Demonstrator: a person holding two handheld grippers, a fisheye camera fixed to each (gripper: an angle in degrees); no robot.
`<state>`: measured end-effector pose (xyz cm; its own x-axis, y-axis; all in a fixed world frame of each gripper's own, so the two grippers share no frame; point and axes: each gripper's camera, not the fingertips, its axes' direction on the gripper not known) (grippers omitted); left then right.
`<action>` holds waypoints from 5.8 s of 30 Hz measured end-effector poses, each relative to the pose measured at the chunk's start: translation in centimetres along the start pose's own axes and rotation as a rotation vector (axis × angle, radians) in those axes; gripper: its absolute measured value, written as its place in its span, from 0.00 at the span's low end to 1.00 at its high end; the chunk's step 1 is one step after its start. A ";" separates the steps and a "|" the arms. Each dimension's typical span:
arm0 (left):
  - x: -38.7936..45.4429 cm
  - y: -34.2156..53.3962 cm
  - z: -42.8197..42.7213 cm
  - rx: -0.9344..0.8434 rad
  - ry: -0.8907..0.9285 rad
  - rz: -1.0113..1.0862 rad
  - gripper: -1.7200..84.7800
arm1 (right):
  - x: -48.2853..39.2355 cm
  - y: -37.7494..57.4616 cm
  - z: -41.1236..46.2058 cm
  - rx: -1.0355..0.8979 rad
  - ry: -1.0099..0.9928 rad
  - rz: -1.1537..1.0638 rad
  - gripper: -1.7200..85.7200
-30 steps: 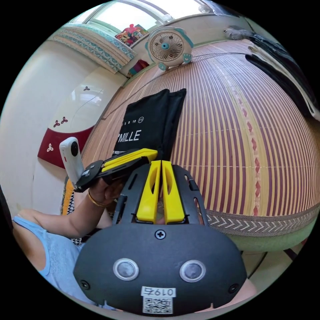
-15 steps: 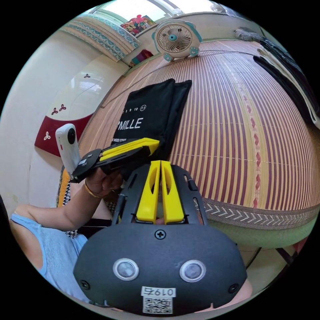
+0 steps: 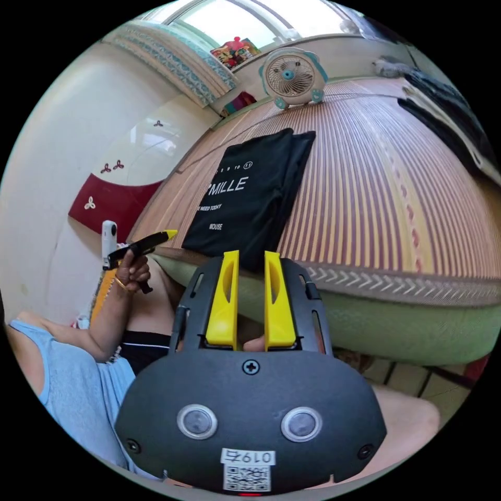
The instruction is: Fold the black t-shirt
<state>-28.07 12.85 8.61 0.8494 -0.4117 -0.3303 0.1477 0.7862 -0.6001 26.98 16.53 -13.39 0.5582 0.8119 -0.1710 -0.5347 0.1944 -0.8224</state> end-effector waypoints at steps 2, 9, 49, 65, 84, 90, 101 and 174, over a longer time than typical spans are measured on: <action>-1.7 0.7 -0.9 0.005 0.022 -0.032 0.03 | 1.0 0.3 -0.7 0.025 -0.002 0.048 0.12; -6.4 0.8 -2.0 0.017 0.190 -0.124 0.03 | 4.9 -0.9 -2.1 0.013 -0.127 0.154 0.12; -14.6 -0.5 -7.3 -0.084 0.248 -0.153 0.03 | 6.6 -1.9 -2.8 -0.046 -0.134 0.160 0.04; -13.9 -0.2 -7.9 -0.080 0.207 -0.100 0.03 | 4.3 -1.9 -1.1 -0.065 -0.026 0.130 0.01; -7.5 0.0 -10.3 0.043 0.067 0.075 0.03 | -2.8 -0.8 0.5 0.011 0.155 -0.088 0.10; -4.9 0.1 -7.2 -0.009 0.015 0.131 0.03 | -3.7 -0.6 3.5 -0.020 0.201 -0.095 0.09; -2.5 -1.4 -7.0 0.053 -0.009 0.178 0.03 | -6.7 -2.7 4.1 0.067 0.352 -0.194 0.08; 15.0 16.8 -3.5 0.014 -0.349 0.250 0.03 | -18.6 16.3 22.3 0.179 0.617 -0.291 0.01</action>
<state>-14.61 18.31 -8.97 0.9802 -0.0289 -0.1961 -0.0795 0.8490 -0.5224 -6.29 16.90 -11.48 0.9239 0.2629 -0.2781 -0.3759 0.4868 -0.7885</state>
